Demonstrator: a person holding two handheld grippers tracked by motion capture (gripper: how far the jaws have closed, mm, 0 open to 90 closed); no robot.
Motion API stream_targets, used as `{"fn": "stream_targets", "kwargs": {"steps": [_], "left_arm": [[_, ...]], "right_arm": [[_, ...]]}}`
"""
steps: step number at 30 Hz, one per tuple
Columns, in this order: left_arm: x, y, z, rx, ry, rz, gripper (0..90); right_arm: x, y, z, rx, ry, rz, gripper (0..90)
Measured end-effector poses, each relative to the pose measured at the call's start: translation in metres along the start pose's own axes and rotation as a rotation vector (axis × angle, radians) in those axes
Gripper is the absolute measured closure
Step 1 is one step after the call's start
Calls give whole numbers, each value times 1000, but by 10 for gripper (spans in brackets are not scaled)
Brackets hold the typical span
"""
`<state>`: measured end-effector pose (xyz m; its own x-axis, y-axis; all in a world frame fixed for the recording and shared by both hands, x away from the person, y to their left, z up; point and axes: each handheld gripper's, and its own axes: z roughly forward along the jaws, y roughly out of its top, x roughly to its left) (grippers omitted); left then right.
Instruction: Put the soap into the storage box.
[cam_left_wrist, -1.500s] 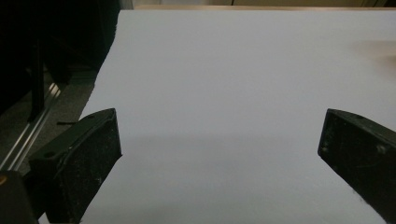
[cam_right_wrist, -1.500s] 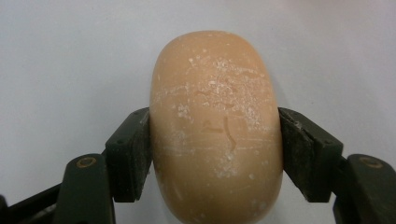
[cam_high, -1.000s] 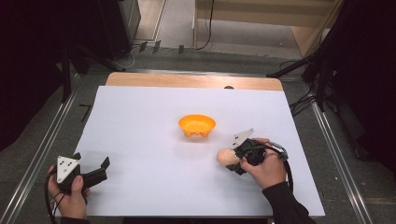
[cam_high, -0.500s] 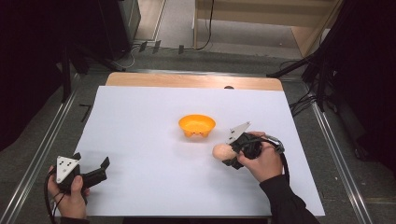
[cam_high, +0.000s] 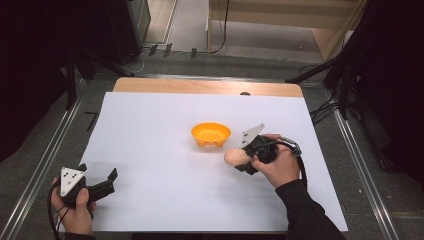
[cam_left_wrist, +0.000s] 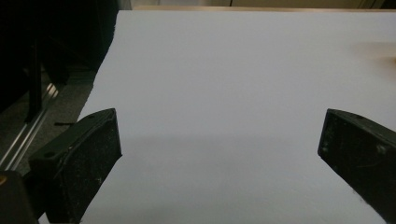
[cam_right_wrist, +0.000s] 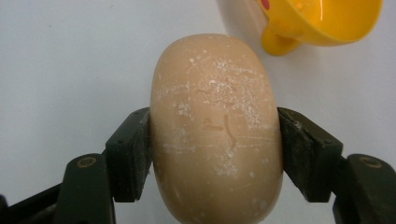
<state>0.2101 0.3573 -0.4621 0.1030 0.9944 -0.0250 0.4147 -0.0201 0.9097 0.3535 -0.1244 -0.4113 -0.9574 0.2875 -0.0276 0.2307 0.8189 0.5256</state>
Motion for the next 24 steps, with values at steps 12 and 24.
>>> {"fn": "stream_targets", "kwargs": {"steps": [12, 24], "left_arm": [[-3, 0, 1, 6, 9, 22, 0], [-3, 0, 0, 4, 8, 22, 0]], "right_arm": [[-10, 11, -6, -15, -9, -9, 328], [-21, 28, -4, -18, 2, -36, 329]]}}
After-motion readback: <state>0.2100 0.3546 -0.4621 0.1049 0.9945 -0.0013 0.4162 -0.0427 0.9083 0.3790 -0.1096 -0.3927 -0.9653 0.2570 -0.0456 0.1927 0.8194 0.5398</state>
